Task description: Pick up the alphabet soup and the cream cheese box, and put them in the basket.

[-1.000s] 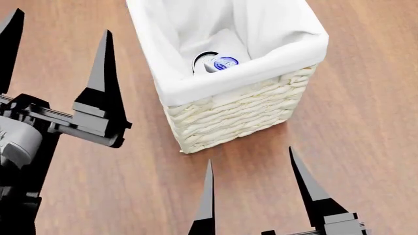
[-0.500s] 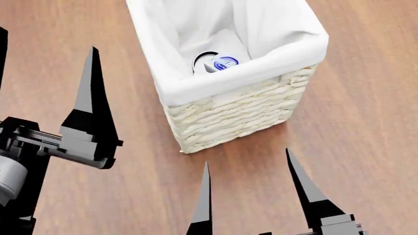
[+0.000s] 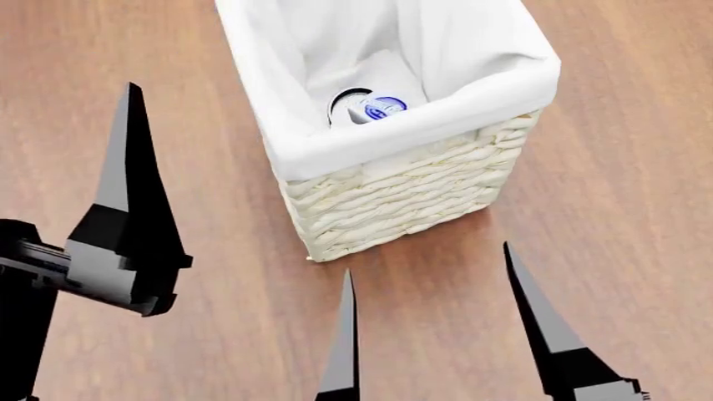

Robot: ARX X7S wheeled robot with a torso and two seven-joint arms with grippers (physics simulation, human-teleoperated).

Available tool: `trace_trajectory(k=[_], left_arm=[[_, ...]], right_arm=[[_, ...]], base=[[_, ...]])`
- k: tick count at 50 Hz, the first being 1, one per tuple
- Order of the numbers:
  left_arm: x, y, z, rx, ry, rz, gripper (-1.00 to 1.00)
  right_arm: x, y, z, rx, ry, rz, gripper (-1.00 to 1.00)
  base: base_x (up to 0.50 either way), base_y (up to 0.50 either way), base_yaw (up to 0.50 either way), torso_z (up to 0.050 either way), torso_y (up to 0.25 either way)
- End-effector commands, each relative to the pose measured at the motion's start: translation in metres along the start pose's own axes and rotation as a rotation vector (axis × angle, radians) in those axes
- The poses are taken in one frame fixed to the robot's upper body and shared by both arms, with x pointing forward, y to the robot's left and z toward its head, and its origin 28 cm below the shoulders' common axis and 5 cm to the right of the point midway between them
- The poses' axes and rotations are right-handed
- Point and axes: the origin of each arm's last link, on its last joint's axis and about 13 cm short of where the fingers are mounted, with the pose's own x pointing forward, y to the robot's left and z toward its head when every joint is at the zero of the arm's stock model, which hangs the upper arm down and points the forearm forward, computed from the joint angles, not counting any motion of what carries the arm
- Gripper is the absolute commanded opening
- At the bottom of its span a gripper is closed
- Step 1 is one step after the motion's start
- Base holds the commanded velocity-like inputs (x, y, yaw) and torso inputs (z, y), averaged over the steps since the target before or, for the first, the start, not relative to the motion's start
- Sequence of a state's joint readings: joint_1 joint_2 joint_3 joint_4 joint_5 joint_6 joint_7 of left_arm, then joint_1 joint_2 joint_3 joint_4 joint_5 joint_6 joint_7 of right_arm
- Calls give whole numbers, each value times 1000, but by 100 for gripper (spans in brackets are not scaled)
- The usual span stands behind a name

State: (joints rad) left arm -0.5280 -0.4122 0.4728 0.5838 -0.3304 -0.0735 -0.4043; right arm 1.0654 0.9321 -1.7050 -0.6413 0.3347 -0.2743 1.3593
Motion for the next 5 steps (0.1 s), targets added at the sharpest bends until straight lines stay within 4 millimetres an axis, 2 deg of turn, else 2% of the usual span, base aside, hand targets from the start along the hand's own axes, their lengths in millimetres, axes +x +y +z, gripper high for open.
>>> trace_trajectory(k=[1, 5], left_arm=[[-4, -2, 8, 2, -24, -2, 100], [-5, -3, 12, -2, -32, 1, 100]], right_arm=[[-3, 0, 7, -6, -40, -4, 100], [-3, 0, 10, -2, -48, -2, 100]], base=[[0, 0, 0, 0, 0], [0, 0, 0, 0, 0]])
